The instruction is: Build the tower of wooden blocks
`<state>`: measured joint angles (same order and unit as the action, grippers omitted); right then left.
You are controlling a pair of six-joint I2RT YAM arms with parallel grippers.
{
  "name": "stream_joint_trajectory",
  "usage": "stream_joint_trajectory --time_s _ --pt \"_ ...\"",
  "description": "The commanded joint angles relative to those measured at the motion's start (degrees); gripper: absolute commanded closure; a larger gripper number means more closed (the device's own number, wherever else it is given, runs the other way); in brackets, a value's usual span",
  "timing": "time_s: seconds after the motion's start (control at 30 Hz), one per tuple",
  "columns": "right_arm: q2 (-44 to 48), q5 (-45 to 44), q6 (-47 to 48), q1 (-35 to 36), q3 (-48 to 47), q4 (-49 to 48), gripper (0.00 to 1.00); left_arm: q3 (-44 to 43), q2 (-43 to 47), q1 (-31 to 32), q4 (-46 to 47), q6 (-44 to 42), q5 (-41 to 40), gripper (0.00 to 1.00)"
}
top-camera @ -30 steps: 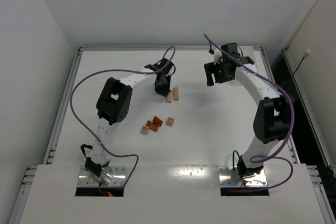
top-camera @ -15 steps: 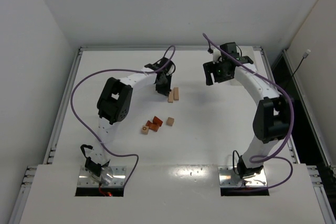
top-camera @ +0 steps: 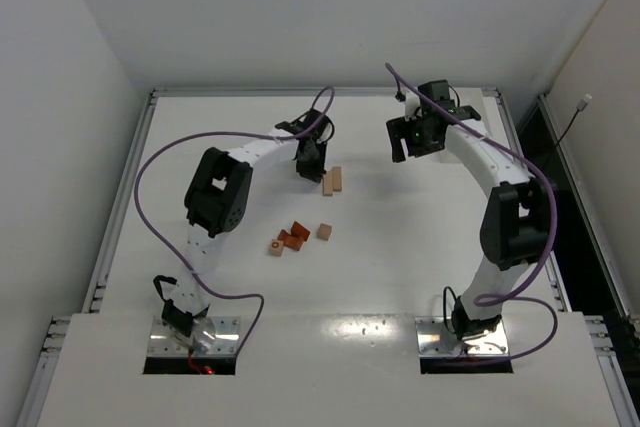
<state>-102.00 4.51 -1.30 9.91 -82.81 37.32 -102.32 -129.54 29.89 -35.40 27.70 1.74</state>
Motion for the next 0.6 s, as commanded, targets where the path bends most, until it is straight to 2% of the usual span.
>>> stream_joint_trajectory --time_s 0.0,0.13,0.27,0.5,0.57 --pt "0.13 -0.03 0.42 0.37 -2.54 -1.64 0.32 1.85 4.54 -0.53 1.03 0.86 -4.37 0.91" --pt "0.75 0.58 0.42 0.37 -1.49 -1.64 0.32 5.64 8.84 -0.53 2.78 0.86 -6.13 0.91" --pt "1.27 1.29 1.65 0.37 -1.48 -1.64 0.32 9.5 12.45 -1.06 4.11 -3.52 -3.77 0.91" --pt "2.94 4.71 4.37 -0.86 0.8 -1.64 0.28 15.66 17.3 -1.06 3.41 -22.48 5.63 0.91" --pt "3.47 5.94 4.99 -1.39 1.41 -1.64 0.28 16.27 18.44 -1.06 1.92 -26.98 12.39 0.89"
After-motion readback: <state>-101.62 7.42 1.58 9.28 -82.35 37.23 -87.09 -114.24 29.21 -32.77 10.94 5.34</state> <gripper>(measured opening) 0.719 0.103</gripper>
